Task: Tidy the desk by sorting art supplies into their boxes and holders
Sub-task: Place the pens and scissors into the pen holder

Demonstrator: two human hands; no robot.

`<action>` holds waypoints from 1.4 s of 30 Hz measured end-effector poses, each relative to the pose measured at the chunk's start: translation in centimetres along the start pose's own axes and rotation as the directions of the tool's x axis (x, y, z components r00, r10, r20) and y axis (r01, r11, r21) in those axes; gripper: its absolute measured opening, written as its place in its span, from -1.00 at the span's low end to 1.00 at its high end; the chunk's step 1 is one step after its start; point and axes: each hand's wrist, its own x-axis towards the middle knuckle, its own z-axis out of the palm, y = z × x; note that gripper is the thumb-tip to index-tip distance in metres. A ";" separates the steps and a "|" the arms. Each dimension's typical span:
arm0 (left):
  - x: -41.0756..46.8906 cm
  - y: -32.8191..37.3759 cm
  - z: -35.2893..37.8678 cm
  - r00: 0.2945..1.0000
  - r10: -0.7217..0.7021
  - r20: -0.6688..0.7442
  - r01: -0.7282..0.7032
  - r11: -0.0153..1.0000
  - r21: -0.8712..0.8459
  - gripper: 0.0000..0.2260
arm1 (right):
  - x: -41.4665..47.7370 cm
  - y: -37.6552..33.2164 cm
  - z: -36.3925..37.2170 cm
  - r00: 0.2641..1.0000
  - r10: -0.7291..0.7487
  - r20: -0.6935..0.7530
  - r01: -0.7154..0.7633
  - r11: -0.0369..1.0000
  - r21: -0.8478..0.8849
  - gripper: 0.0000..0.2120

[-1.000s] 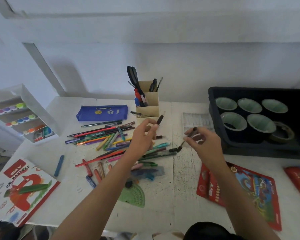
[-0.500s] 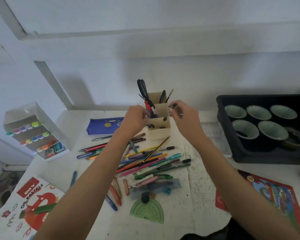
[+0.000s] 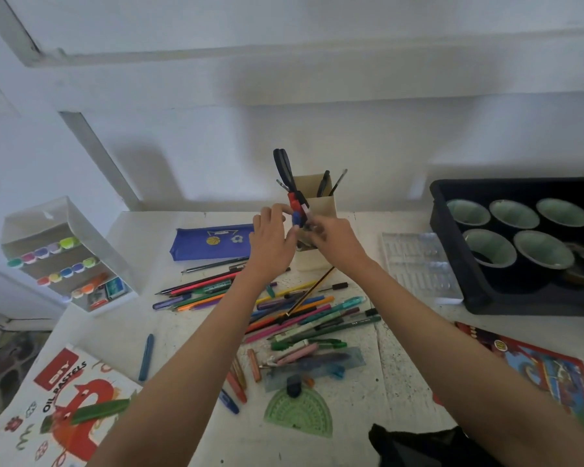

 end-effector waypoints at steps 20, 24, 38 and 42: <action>-8.0 -5.2 2.9 0.986 0.008 0.164 -0.067 0.931 0.360 -0.84 | -11.3 7.3 -2.2 0.928 0.183 0.325 -0.092 0.956 -0.277 -0.93; -7.0 -4.8 2.6 0.957 -0.029 0.288 -0.106 0.890 0.443 -0.83 | -11.1 7.3 -1.8 0.918 0.189 0.350 -0.067 0.941 -0.332 -0.91; -6.6 -3.2 3.5 0.942 0.005 0.335 -0.166 0.876 0.453 -0.83 | -11.1 6.3 -5.4 0.961 0.172 0.215 -0.066 0.903 -0.425 -0.95; -6.9 -2.8 4.0 0.945 0.018 0.326 -0.169 0.882 0.440 -0.87 | -11.5 6.0 -5.7 0.966 0.179 0.185 -0.107 0.934 -0.341 -0.89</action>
